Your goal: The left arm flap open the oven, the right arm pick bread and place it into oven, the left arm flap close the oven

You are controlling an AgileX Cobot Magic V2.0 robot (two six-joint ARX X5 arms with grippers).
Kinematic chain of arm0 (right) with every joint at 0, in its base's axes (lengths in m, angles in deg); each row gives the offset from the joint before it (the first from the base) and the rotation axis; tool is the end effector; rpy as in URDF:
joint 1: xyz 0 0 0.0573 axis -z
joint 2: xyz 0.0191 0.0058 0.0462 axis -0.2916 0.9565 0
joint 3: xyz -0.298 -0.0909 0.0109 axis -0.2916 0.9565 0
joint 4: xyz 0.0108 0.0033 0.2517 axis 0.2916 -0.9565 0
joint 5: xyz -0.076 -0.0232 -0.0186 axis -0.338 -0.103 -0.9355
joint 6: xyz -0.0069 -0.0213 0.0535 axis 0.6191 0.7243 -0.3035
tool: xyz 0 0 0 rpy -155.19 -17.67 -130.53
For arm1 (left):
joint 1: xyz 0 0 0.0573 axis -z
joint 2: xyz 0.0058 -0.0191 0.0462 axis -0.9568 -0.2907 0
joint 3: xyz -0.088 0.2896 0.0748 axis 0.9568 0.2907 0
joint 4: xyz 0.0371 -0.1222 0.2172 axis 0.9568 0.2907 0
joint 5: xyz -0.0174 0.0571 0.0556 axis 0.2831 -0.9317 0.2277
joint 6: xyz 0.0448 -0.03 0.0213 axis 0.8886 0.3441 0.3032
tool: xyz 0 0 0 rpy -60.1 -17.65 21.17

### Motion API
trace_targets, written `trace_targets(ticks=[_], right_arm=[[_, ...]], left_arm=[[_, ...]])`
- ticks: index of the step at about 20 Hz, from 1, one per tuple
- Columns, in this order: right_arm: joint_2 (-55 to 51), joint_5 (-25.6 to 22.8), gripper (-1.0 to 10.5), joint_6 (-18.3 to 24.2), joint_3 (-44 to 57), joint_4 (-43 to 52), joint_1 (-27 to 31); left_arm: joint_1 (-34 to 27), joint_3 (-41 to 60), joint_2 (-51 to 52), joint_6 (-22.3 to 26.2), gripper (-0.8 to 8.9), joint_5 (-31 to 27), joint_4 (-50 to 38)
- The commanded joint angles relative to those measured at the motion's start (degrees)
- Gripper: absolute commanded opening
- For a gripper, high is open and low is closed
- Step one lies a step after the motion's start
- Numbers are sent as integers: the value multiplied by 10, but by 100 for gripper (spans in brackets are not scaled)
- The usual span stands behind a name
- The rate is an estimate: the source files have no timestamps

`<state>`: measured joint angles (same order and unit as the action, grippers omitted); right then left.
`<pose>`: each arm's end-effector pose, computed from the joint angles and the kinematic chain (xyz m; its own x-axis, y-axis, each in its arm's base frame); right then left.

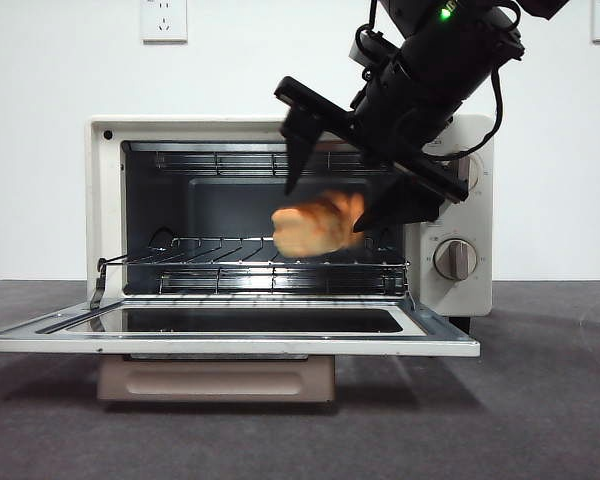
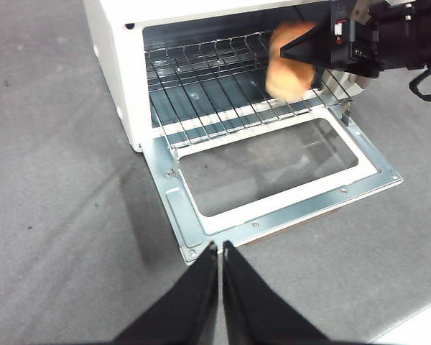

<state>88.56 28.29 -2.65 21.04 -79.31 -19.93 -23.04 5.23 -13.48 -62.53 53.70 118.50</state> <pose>0.2781 0.2067 0.2689 0.7211 0.4862 -0.4936 -0.2004 0.8283 0.5231 0.0201 -0.0068 0.3545 0.7444 -0.4036 -0.5320 0.4169 0.9032 -0.1019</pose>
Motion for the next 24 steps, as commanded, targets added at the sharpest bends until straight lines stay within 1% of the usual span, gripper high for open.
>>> trace_targets(ticks=[1, 6, 8, 12, 14, 17, 19, 21, 24], right_arm=[[4, 11, 461, 0, -11, -1, -3], [-25, 11, 461, 3, -11, -36, -4], [-47, 12, 461, 3, -11, -66, -5], [-103, 14, 461, 10, -11, -157, -15], [-132, 27, 461, 36, -11, -201, -22], [-182, 67, 460, 96, -11, -270, -36], [-211, 78, 460, 116, -11, -311, -41], [-247, 86, 460, 136, -11, -359, -45], [-300, 87, 460, 154, -11, -419, -48]], left_arm=[[5, -13, -3, 7, 18, -5, -5], [5, -12, -3, 12, 18, -14, -3], [5, -12, -3, 12, 18, -14, -3], [5, -12, -4, 17, 18, -25, -6], [5, -12, -4, 17, 18, -34, -9], [5, -12, -9, 19, 17, -35, -20], [5, -12, -16, 19, 16, -34, -34], [5, -12, -27, 28, 15, -18, -47], [5, -12, -49, 37, 14, 30, -61]])
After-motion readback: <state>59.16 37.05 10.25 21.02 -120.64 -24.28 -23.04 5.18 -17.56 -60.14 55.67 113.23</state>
